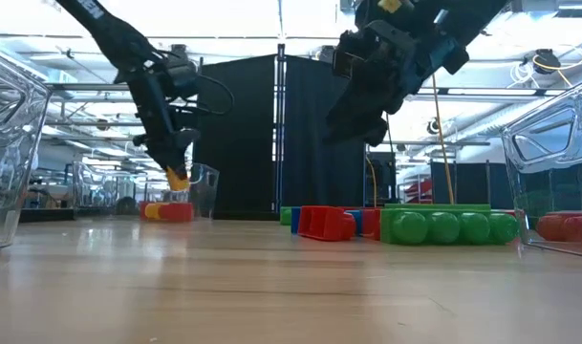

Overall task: Sort blocks by size
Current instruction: Put the one-stud yellow game piece into the top transparent bin

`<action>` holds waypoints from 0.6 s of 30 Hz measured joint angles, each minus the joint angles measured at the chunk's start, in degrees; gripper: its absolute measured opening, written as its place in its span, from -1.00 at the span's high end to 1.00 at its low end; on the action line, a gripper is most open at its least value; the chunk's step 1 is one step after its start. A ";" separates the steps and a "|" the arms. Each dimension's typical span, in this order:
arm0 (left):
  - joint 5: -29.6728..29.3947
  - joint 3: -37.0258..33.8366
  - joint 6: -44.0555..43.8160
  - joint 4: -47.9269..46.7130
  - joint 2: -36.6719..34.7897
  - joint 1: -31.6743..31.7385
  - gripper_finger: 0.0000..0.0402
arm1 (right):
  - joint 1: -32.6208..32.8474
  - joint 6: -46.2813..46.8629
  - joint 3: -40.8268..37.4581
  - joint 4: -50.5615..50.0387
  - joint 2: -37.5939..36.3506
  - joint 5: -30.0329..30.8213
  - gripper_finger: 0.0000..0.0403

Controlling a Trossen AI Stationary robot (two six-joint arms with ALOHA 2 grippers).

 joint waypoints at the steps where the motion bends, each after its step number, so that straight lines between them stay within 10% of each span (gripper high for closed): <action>1: 0.63 0.68 -0.02 -0.10 0.75 0.11 0.35 | 0.35 0.04 0.00 -0.30 0.00 0.00 0.10; 18: 2.17 4.36 -0.03 -2.26 5.89 0.20 0.13 | 1.66 -2.01 0.00 -4.97 0.00 2.49 0.10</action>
